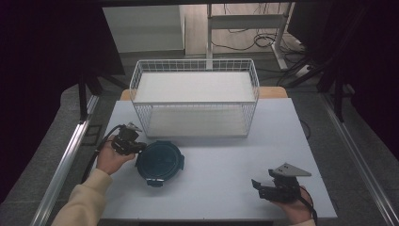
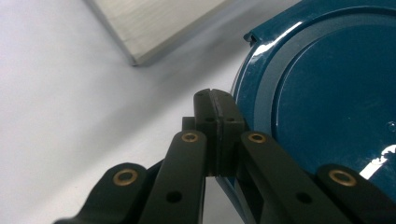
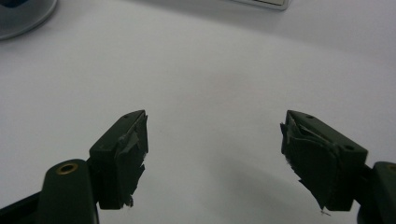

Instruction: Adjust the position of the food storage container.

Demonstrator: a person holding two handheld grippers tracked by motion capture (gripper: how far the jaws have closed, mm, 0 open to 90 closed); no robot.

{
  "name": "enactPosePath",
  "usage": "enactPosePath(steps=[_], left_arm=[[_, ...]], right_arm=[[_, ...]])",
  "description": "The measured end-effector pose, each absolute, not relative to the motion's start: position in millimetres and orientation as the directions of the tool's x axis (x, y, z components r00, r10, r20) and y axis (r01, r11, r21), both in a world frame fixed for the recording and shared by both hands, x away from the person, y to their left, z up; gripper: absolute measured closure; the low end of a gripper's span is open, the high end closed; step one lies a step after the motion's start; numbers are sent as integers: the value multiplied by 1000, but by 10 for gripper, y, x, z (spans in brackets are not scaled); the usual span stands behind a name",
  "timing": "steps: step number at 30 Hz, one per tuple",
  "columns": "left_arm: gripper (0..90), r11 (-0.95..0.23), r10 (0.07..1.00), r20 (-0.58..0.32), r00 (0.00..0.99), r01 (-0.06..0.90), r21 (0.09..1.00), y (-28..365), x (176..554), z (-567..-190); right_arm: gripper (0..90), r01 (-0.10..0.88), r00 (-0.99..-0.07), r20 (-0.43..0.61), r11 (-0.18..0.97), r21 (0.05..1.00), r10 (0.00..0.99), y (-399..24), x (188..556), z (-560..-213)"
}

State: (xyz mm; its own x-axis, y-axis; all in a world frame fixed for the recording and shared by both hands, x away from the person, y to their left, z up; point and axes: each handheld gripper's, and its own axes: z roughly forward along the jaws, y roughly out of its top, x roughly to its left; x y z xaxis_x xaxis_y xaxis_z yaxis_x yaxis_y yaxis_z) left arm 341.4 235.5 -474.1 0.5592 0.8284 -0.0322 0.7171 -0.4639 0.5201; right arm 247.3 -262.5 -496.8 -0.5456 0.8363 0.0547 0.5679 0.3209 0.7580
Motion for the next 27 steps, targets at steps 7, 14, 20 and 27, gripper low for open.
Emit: enactPosePath(steps=[7, 14, 20, 27], left_arm=[[900, -467, 820, -44, 571, 711, 525, 2319, 3391, -4743], [900, -416, 840, -42, 541, 691, 591, 2453, 3299, -4579], [900, -360, 861, -94, 500, 729, 582, 2700, 3090, -4603], [900, -322, 867, -158, 472, 775, 544, 2802, 2913, -4822]], right_arm=[[223, 566, -545, 54, 319, 760, 837, -2627, 2469, -4962], [223, 564, -540, 54, 313, 764, 840, -2644, 2459, -4952], [224, 563, -540, 54, 313, 765, 840, -2638, 2458, -4949], [224, 562, -540, 52, 314, 765, 840, -2614, 2454, -4950]])
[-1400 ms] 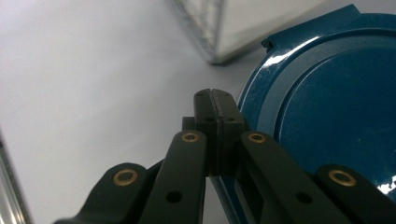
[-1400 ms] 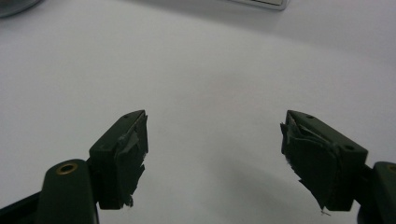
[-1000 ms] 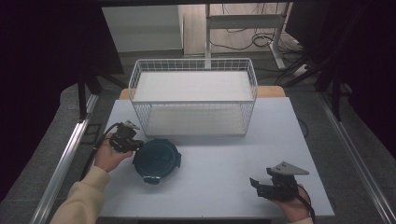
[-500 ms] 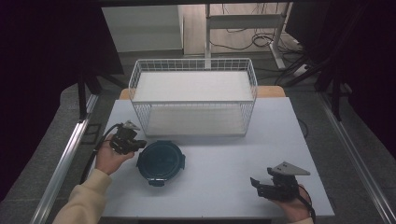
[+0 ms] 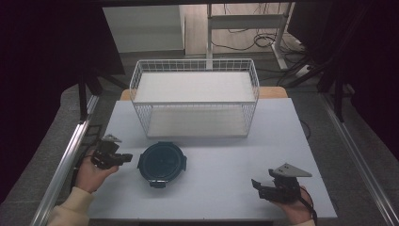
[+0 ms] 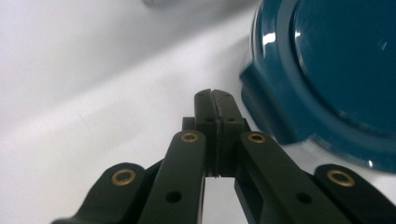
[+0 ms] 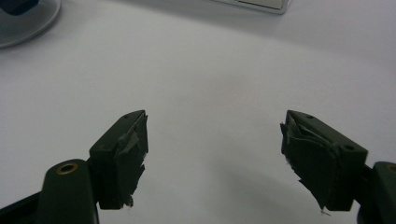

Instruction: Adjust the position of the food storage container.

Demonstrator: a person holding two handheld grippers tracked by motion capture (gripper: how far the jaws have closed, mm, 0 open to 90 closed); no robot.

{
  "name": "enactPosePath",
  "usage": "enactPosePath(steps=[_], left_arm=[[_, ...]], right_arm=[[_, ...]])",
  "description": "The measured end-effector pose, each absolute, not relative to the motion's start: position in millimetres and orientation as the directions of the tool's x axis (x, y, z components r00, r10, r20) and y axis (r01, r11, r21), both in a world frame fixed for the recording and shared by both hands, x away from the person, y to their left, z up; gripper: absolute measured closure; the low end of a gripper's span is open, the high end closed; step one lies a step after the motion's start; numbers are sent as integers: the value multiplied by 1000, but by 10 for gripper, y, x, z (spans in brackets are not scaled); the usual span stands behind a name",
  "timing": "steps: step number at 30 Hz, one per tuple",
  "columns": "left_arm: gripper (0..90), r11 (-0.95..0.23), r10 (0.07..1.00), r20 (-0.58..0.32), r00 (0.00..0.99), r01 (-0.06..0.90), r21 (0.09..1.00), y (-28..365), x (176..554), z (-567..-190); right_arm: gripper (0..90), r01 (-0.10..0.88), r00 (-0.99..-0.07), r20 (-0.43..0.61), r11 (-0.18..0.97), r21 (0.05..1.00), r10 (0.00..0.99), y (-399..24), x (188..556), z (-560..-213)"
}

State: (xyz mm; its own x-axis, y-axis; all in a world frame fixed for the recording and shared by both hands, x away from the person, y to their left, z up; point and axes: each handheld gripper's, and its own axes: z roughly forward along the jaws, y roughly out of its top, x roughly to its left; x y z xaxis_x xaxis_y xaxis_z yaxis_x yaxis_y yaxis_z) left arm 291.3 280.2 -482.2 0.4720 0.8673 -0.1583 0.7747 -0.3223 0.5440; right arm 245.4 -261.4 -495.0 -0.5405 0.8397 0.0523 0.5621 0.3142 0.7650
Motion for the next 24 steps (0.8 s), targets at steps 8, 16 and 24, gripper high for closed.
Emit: enactPosePath(steps=[8, 16, 24], left_arm=[[900, -313, 837, -239, 493, 788, 530, 2719, 2889, -4945], [900, -279, 847, -259, 464, 804, 526, 2685, 2905, -4939], [900, -277, 838, -277, 469, 805, 525, 2613, 2889, -4938]], right_arm=[[223, 562, -539, 50, 315, 765, 841, -2618, 2451, -4951], [224, 563, -540, 51, 315, 764, 840, -2621, 2454, -4951], [224, 563, -540, 50, 316, 764, 840, -2611, 2457, -4954]])
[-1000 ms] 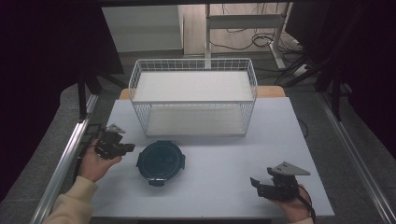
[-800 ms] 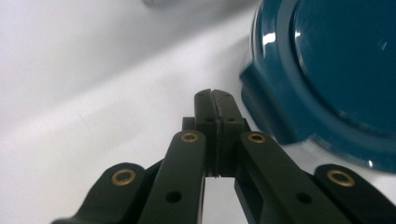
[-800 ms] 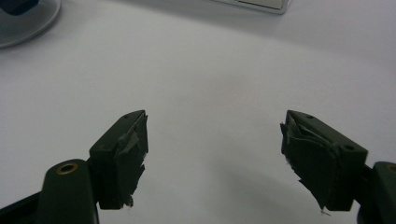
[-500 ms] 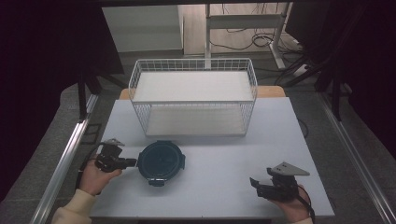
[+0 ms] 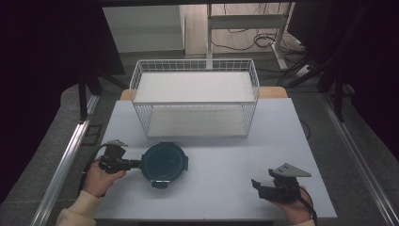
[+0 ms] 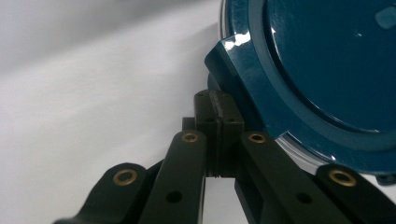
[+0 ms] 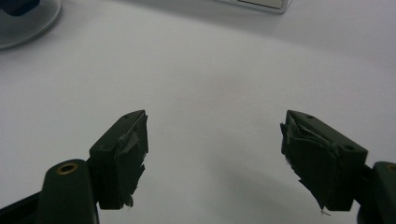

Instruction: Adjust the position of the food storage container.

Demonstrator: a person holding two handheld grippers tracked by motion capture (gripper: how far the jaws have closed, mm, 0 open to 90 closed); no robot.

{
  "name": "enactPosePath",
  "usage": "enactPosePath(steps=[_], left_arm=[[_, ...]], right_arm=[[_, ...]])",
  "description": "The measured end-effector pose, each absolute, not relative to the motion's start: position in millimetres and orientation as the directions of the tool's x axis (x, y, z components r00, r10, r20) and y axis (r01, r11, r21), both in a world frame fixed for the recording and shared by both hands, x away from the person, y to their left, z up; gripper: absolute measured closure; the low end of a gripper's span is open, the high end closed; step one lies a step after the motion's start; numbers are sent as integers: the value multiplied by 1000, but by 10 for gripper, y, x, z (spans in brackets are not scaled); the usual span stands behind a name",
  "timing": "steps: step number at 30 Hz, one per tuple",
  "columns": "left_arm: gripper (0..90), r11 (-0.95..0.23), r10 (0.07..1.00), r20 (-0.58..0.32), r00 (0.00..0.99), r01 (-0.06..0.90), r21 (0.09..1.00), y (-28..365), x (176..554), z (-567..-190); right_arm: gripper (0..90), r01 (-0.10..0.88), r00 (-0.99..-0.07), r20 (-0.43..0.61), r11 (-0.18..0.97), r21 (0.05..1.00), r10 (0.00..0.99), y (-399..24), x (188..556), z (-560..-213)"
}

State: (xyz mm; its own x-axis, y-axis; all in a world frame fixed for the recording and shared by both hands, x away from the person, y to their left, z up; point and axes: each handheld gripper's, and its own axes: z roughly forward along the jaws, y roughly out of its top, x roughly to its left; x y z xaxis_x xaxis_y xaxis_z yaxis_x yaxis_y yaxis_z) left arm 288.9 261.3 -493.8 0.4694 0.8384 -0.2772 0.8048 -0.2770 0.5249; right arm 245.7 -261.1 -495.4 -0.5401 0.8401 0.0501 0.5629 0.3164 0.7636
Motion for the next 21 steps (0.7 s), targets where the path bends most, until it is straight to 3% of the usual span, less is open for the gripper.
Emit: enactPosePath(steps=[6, 21], left_arm=[[900, -280, 787, -335, 519, 783, 556, 2432, 2841, -4886], [900, -286, 777, -344, 528, 781, 555, 2252, 2838, -4873]], right_arm=[[224, 563, -537, 50, 314, 765, 842, -2614, 2458, -4952], [223, 560, -540, 48, 316, 766, 841, -2610, 2456, -4948]])
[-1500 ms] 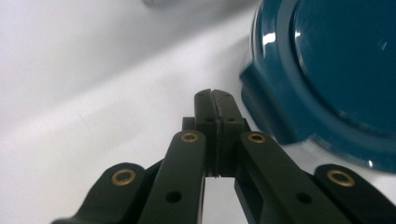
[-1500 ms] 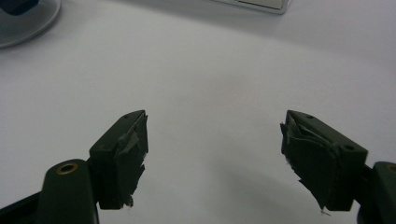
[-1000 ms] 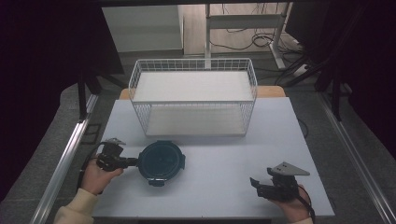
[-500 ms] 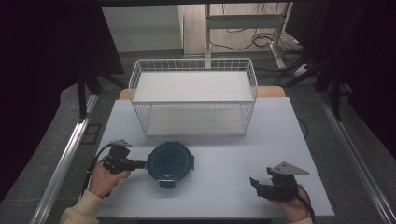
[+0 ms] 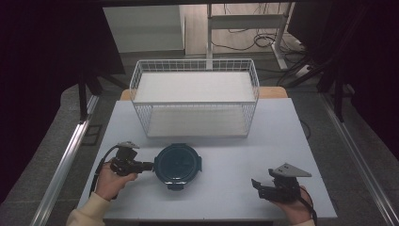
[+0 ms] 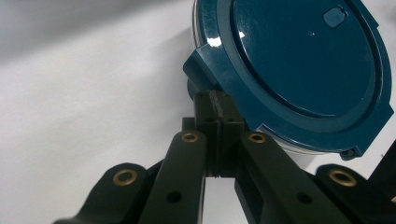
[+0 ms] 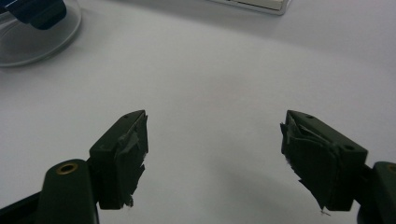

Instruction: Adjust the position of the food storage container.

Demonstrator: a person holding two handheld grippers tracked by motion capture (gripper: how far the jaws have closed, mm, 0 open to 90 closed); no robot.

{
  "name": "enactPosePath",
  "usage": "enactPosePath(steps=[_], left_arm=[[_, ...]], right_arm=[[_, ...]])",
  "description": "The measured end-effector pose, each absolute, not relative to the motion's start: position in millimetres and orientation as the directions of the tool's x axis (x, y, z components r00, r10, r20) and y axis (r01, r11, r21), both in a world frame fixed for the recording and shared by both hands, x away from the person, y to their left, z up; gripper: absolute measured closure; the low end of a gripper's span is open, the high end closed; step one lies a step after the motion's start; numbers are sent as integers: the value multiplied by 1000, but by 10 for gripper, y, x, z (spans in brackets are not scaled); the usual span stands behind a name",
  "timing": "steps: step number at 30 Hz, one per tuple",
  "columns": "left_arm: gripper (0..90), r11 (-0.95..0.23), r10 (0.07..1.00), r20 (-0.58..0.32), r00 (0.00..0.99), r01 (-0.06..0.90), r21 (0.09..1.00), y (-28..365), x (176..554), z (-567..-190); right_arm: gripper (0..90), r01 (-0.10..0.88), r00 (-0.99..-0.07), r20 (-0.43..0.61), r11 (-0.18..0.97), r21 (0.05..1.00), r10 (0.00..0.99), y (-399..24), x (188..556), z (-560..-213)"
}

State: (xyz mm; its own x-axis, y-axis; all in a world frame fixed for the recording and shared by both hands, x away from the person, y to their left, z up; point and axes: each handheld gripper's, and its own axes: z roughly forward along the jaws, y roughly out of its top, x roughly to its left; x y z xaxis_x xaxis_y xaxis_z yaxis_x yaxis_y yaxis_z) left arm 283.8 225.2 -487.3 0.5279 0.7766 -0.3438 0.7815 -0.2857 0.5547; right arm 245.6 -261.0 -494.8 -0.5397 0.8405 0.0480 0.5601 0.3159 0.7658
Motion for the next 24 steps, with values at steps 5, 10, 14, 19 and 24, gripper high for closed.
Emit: enactPosePath(steps=[5, 10, 14, 19, 24], left_arm=[[900, -304, 764, -345, 546, 775, 554, 2174, 2842, -4870], [900, -315, 747, -355, 562, 769, 557, 2038, 2847, -4868], [900, -325, 729, -364, 579, 762, 560, 1899, 2851, -4866], [900, -341, 713, -367, 597, 753, 562, 1755, 2843, -4862], [900, -340, 707, -374, 600, 752, 564, 1702, 2846, -4866]], right_arm=[[223, 560, -538, 47, 315, 766, 841, -2611, 2455, -4948], [224, 560, -538, 47, 315, 766, 841, -2610, 2452, -4946], [223, 560, -538, 47, 315, 766, 842, -2614, 2454, -4946], [224, 560, -538, 47, 315, 766, 842, -2614, 2452, -4946], [223, 560, -537, 48, 313, 767, 842, -2617, 2452, -4943]])
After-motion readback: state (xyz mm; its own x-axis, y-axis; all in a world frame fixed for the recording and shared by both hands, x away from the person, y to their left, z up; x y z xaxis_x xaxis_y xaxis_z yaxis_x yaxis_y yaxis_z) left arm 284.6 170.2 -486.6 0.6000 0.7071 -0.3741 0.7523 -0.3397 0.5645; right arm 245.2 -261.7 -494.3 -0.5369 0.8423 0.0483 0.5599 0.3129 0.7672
